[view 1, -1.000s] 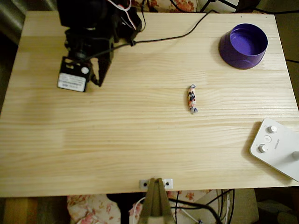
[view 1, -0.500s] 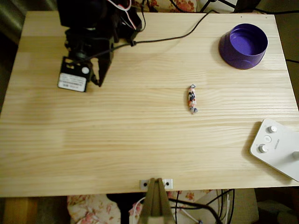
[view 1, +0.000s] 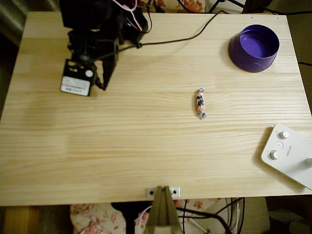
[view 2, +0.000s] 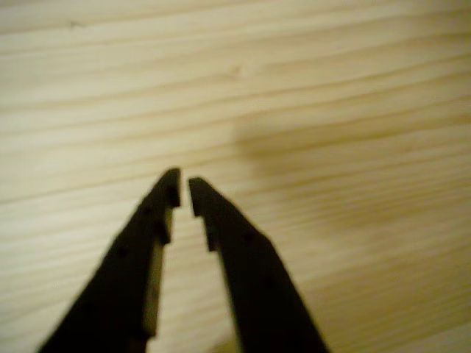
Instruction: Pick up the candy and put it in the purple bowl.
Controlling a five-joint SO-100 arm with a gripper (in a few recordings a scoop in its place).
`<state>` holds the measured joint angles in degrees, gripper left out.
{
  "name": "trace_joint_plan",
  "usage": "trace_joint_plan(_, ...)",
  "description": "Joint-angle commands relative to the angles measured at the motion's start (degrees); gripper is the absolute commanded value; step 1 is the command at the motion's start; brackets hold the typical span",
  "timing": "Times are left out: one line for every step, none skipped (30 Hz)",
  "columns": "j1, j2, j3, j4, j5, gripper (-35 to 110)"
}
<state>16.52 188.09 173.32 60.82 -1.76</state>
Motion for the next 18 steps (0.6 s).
trace_joint_plan(1.32,0.97,-1.14,0.7,-0.35,0)
trace_joint_plan(1.23,0.97,-1.14,0.7,-0.53,0)
trace_joint_plan(1.14,0.97,-1.14,0.7,-0.79,0)
trace_joint_plan(1.14,0.97,-1.14,0.7,-1.05,0)
trace_joint_plan(1.14,0.97,-1.14,0.62,-1.23,0)
trace_joint_plan(1.14,0.97,-1.14,0.62,-1.41,0)
trace_joint_plan(1.14,0.97,-1.14,0.62,-1.58,0)
trace_joint_plan(1.14,0.97,-1.14,0.7,-1.76,0)
trace_joint_plan(1.05,0.97,-1.14,0.7,-2.02,0)
trace_joint_plan(1.05,0.97,-1.14,0.7,-2.29,0)
trace_joint_plan(1.05,0.97,-1.14,0.7,-2.55,0)
trace_joint_plan(1.05,0.97,-1.14,0.62,-2.81,0)
trace_joint_plan(1.05,0.97,-1.14,0.62,-2.99,0)
trace_joint_plan(1.05,0.97,-1.14,0.62,-2.99,0)
trace_joint_plan(1.23,0.97,-1.23,0.79,-3.08,0)
trace_joint_plan(1.32,0.97,-1.32,1.05,-3.08,0)
trace_joint_plan(1.49,0.97,-1.49,1.14,-3.08,0)
trace_joint_plan(1.76,0.97,-1.67,1.23,-3.08,0)
